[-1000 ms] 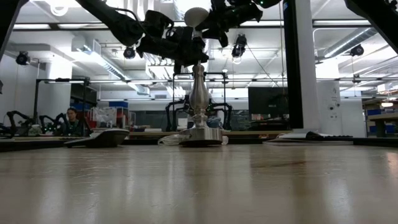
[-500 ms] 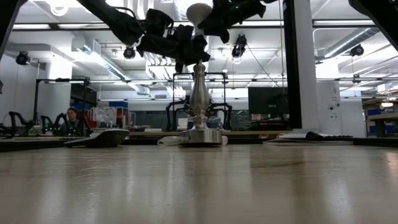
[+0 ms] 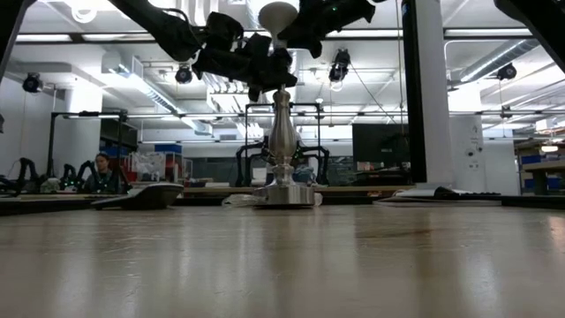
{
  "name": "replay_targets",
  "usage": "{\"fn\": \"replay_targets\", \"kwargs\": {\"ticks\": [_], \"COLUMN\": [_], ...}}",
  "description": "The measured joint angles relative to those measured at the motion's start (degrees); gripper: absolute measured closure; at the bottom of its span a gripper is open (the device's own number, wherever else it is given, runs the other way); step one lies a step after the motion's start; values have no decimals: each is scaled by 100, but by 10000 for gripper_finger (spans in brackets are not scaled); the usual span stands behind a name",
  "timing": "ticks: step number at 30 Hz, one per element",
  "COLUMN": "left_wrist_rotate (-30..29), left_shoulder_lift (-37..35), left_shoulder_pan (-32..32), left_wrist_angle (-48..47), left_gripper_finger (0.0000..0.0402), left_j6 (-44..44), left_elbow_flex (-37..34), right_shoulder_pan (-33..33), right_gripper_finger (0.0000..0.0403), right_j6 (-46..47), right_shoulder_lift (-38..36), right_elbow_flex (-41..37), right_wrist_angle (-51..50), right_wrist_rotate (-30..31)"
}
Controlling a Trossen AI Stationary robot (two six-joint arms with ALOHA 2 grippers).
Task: Screw lightbulb
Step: Remove the lightbulb from the table lamp
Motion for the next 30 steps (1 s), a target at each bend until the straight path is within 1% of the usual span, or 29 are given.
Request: {"fn": "replay_targets", "kwargs": {"ticks": [6,7,8,11,12,14,16,18,20,23,26,30], "left_wrist_rotate": [757,886,1083,1829,2013,2184,2177,1971,1825,1530,1158,716], "left_shoulder_lift": [-258,-321,-398,-565,-614,-715,-807,-869,-889,-894,-926,-949], "left_shoulder_pan": [137,177,231,393,406,407,400,388,388,444,471,459], "left_wrist_angle": [-87,-129,-255,-579,-745,-1114,-1451,-1607,-1525,-1310,-1542,-1885], "left_gripper_finger": [341,341,341,341,341,341,341,341,341,341,341,342], "left_j6": [210,268,347,289,271,268,498,625,515,-12,-395,-347], "left_elbow_flex": [-29,-44,-60,-72,-72,-72,-68,-61,-61,15,290,639], "right_shoulder_pan": [-153,-165,-189,-282,-284,-229,-180,-190,-210,-197,-216,-224], "right_gripper_finger": [281,288,307,332,341,365,390,402,397,387,386,385], "right_j6": [-450,-449,-473,-428,-428,-382,-311,-130,176,636,909,1075], "right_shoulder_lift": [14,22,24,42,42,39,35,35,34,-10,-108,-254], "right_elbow_flex": [-10,-13,-21,-21,-1,35,39,39,39,39,51,232], "right_wrist_angle": [17,48,96,357,448,571,581,565,568,577,606,750], "right_wrist_rotate": [-280,-353,-291,-265,-349,-519,-575,-513,-499,-525,-569,-409]}}
